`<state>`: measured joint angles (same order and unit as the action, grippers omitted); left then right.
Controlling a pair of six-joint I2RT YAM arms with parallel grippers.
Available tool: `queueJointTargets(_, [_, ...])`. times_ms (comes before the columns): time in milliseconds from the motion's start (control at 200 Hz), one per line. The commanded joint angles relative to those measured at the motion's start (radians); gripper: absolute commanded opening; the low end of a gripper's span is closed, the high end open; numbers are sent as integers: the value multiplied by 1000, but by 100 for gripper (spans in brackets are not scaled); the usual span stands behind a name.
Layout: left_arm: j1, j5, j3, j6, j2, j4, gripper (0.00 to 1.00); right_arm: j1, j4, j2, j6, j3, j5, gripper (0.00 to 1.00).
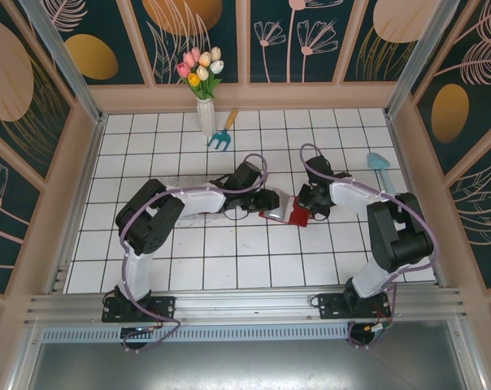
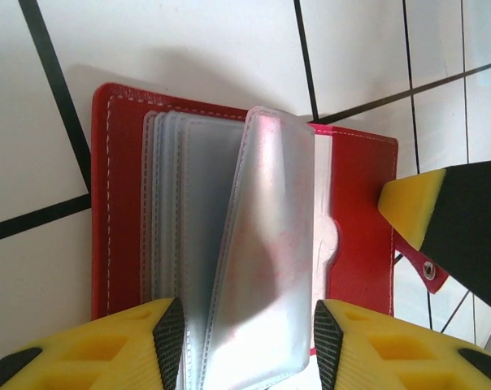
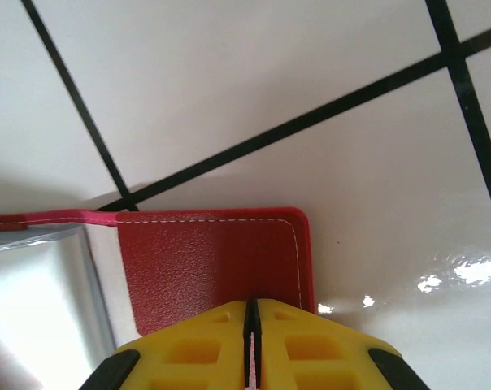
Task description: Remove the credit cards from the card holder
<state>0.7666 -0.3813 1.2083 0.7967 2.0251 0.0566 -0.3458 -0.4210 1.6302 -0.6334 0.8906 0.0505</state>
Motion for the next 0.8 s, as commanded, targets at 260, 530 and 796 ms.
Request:
queueJointTargets(260, [34, -72, 54, -29, 52, 0, 49, 9, 64, 44, 20, -45, 29, 13])
queueJointTargets(530, [63, -156, 97, -26, 71, 60, 49, 16, 71, 51, 20, -53, 35, 13])
queueJointTargets(796, [67, -203, 91, -5, 55, 137, 49, 23, 75, 34, 17, -54, 44, 13])
